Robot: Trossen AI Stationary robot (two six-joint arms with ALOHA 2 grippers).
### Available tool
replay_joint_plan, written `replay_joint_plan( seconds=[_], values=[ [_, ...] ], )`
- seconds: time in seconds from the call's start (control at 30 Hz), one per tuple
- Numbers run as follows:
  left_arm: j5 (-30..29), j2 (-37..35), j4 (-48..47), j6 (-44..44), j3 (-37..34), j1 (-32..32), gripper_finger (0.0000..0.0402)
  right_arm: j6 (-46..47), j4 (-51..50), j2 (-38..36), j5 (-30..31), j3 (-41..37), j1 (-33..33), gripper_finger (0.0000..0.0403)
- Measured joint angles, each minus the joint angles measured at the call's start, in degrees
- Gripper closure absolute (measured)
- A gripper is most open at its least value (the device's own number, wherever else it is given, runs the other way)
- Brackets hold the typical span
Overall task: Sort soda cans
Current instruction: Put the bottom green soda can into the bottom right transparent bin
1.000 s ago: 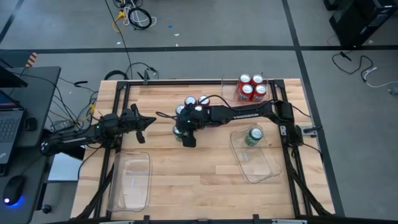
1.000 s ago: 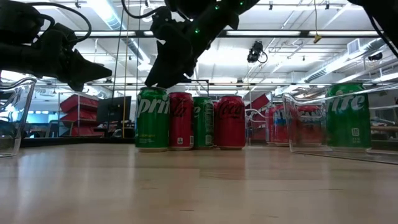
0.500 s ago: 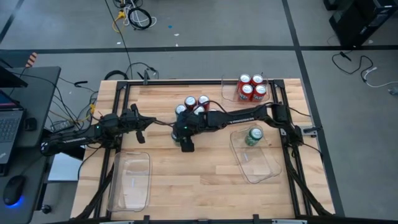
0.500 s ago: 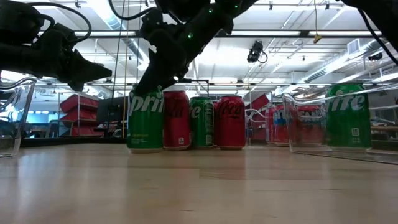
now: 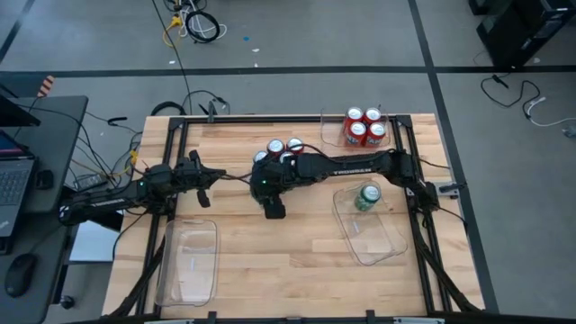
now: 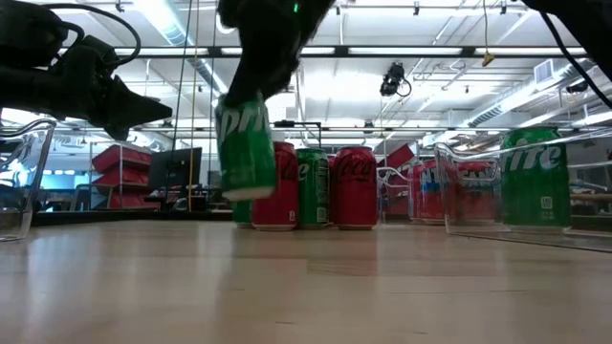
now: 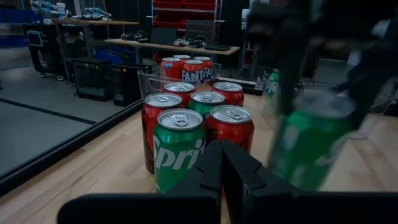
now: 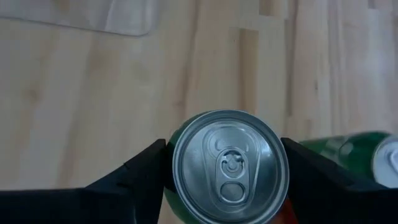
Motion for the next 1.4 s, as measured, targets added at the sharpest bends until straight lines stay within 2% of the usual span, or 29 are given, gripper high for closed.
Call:
replay_joint_plan(
  seconds=[0.13,0.3,0.43,0.53,0.63,0.87,1.13,1.4],
  values=[
    [0.0,0.0,-0.08,0.0,0.0,-0.02,0.0394,7.41,-11.07,-0.21,0.33,6.91,2.23,0.0147],
    [0.02,0.0,-0.13,0.0,0.0,-0.02,0.0394,17.4,-26.32,-0.28,7.64,12.44,6.0,0.0147],
    [0.02,0.0,-0.18,0.0,0.0,-0.02,0.0394,26.84,-36.8,-1.98,14.0,13.1,9.41,0.0147],
    [0.02,0.0,-0.18,0.0,0.0,-0.01,0.0394,33.83,-41.1,-3.71,17.21,13.11,11.79,0.0147],
    [0.02,0.0,-0.2,0.0,0.0,-0.01,0.0394,38.85,-40.41,-7.14,18.44,11.48,13.83,0.0147],
    [0.0,0.02,-0.2,0.02,0.0,-0.01,0.0394,52.88,-40.96,-16.67,22.52,0.1,17.8,0.0147],
    [0.1,0.04,-0.25,-0.31,0.0,0.0,0.0394,71.06,-41.05,-29.25,22.43,-20.46,21.31,0.0147],
    [1.97,0.18,-0.4,-1.67,0.0,0.0,0.0394,89.67,-39.37,-39.59,22.25,-35.11,27.42,0.0147]
  ],
)
